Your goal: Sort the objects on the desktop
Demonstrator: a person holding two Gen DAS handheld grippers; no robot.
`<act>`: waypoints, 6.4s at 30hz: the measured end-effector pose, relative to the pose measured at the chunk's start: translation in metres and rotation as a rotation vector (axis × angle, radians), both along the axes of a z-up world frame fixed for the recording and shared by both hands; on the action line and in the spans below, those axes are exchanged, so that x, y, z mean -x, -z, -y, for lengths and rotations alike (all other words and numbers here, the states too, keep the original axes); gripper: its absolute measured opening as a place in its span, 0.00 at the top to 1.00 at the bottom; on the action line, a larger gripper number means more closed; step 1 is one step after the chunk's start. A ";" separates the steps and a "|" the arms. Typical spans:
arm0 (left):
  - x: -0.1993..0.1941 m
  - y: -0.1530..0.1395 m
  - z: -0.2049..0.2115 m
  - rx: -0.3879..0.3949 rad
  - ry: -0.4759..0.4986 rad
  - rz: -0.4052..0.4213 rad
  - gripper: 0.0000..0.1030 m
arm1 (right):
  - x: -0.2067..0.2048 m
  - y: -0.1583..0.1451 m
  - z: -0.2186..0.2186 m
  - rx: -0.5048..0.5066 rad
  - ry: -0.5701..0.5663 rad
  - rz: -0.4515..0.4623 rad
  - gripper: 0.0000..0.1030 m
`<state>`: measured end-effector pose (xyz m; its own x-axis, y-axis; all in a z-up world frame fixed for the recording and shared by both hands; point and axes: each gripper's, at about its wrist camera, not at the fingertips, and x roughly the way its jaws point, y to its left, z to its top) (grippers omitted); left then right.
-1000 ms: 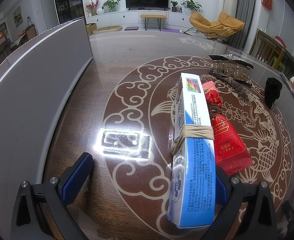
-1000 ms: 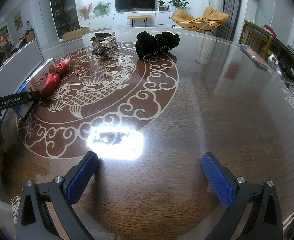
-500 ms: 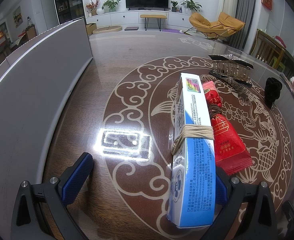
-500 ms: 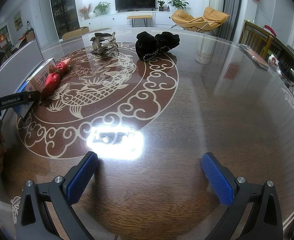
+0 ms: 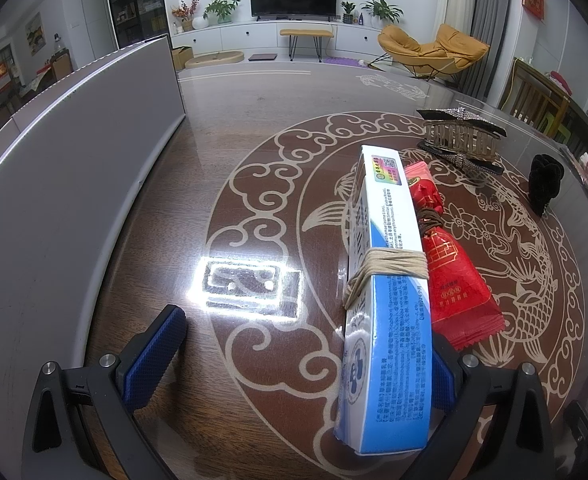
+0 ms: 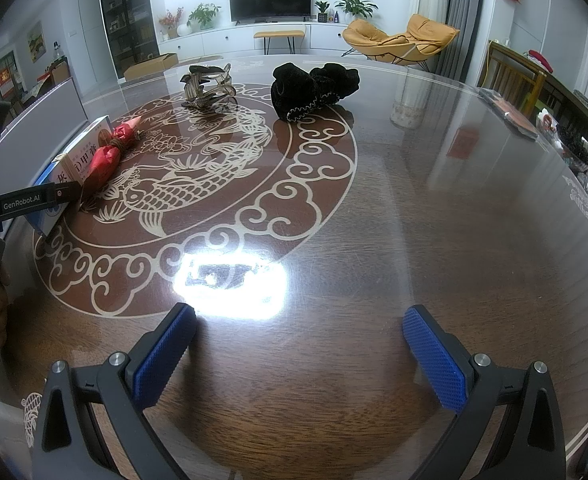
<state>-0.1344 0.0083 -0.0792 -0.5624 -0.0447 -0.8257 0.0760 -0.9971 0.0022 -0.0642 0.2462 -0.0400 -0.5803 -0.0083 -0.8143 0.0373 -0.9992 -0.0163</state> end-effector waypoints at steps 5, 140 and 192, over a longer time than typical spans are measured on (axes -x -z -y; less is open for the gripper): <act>-0.001 0.000 0.000 0.000 0.001 0.000 0.00 | 0.000 0.000 0.000 0.000 0.000 0.000 0.00; -0.063 -0.002 -0.022 -0.003 0.193 -0.005 0.00 | 0.020 0.001 -0.006 -0.003 0.025 -0.001 0.00; 0.156 -0.024 -0.103 -0.070 0.053 -0.025 0.00 | 0.020 0.001 -0.006 -0.002 0.026 -0.002 0.00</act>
<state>-0.2901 0.1110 -0.0549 -0.5831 0.0434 -0.8113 0.0222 -0.9973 -0.0693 -0.0846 0.2520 -0.0407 -0.5816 0.0084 -0.8134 0.0116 -0.9998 -0.0185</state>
